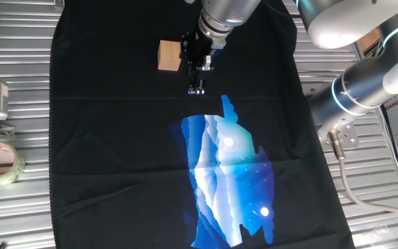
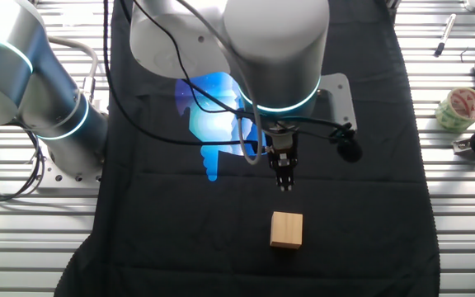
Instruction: Pick up the small block on the left and move it to the right
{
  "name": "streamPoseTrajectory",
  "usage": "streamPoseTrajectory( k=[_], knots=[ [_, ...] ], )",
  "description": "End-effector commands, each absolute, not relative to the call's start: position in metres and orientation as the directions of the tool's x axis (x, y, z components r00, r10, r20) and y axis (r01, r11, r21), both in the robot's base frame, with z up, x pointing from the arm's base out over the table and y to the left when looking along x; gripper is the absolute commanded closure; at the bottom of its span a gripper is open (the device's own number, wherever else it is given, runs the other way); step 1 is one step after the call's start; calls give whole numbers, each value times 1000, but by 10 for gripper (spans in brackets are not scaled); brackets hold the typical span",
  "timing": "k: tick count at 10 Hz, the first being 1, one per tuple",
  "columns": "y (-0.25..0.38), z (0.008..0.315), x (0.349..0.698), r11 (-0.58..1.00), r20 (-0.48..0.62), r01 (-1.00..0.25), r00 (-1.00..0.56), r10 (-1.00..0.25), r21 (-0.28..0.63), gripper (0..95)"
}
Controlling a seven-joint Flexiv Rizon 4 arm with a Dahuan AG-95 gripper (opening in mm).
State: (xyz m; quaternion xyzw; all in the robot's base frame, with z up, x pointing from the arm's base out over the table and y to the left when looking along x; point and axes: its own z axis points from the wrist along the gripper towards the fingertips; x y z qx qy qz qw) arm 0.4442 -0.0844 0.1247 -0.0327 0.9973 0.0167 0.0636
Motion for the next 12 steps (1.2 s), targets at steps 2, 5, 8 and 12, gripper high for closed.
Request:
streamPoseTrajectory(
  k=[2, 5, 8, 12],
  knots=[
    [-84, 124, 445, 998, -135, -54, -990, -49, 32, 0],
    [-82, 123, 439, 998, -138, -54, -989, -49, 32, 0],
    [-81, 122, 437, 998, -143, -53, -989, -48, 35, 0],
    [-81, 122, 437, 997, -142, -64, -988, -59, 32, 0]
  ],
)
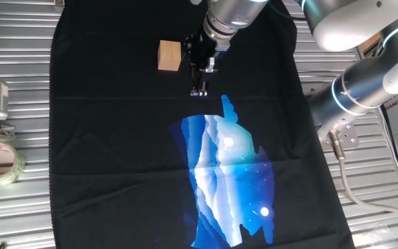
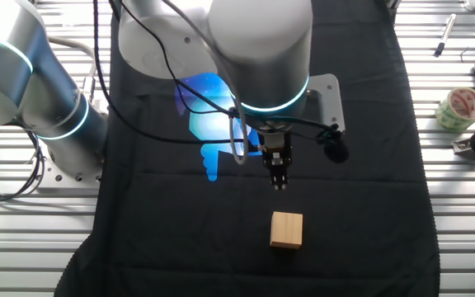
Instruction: Pick up the small block on the left and move it to the right
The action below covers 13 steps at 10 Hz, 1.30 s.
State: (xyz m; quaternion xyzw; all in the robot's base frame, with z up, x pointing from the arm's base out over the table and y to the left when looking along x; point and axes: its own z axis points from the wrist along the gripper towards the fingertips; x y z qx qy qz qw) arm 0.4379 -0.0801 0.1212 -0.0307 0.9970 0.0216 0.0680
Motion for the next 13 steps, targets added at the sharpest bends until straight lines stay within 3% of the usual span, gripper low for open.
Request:
streamPoseTrajectory(
  k=[1, 6, 13],
  knots=[
    [-81, 122, 437, 998, -141, -67, -988, -64, 16, 0],
    [-81, 122, 437, 995, -125, -100, -987, -98, 12, 0],
    [-81, 122, 437, 999, -84, 30, -996, 27, -31, 0]
  ],
)
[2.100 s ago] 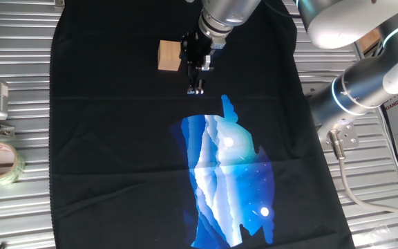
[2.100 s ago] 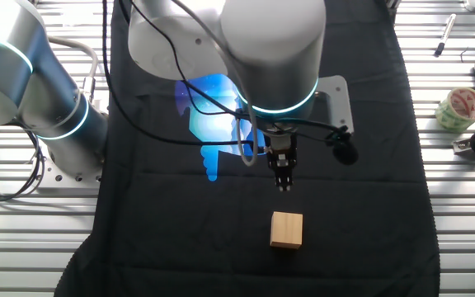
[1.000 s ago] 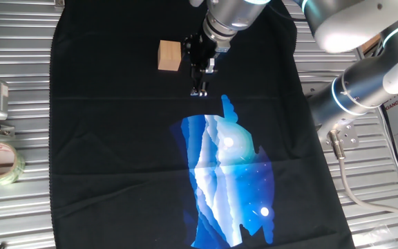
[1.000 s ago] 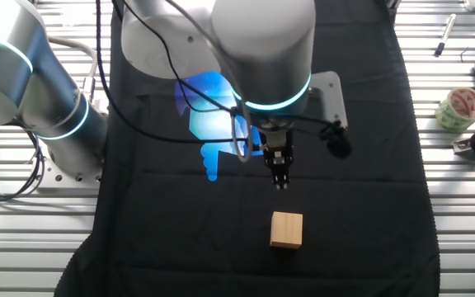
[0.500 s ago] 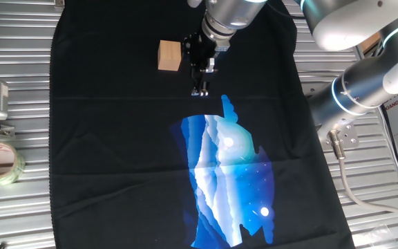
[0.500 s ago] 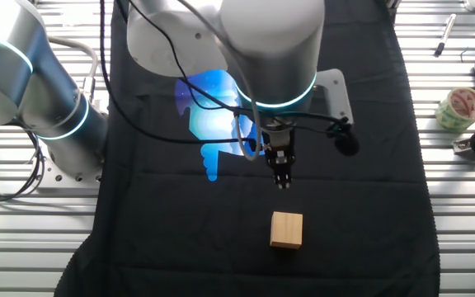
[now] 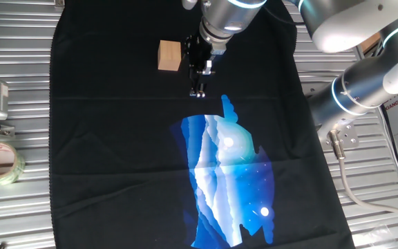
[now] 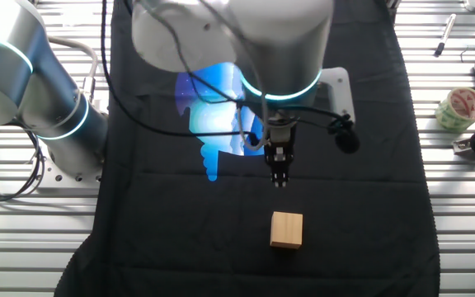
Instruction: Pick up the small block on the left and move it to the right
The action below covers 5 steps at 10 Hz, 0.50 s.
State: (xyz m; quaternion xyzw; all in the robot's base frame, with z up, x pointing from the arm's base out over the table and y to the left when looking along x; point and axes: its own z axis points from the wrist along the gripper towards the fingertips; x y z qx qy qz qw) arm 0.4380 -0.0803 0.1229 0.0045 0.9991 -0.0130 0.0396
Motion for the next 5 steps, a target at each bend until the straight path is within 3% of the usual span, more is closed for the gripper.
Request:
streamPoseTrajectory(
  k=[1, 5],
  knots=[
    [-81, 122, 437, 999, -92, 42, -995, 39, -32, 0],
    [-81, 122, 437, 998, -70, 59, -996, 57, -35, 0]
  ],
)
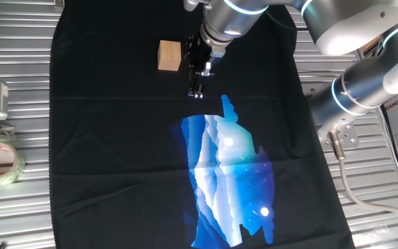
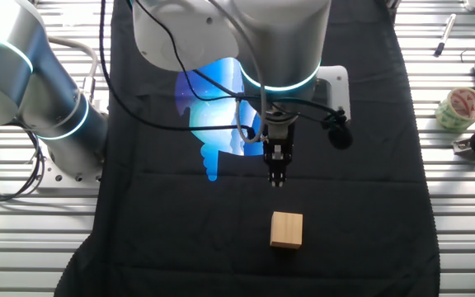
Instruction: Pick up the small block on the left and move it to the right
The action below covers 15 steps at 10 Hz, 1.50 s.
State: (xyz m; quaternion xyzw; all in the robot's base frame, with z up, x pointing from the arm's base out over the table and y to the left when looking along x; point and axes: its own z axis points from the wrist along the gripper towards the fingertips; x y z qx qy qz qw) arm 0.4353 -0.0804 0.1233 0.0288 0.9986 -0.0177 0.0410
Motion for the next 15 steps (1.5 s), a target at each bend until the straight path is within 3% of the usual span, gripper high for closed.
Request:
streamPoseTrajectory(
  k=[1, 15],
  knots=[
    [-81, 122, 437, 998, -71, 62, -996, 59, -33, 0],
    [-81, 122, 437, 995, -79, 96, -992, 95, -14, 0]
  ],
)
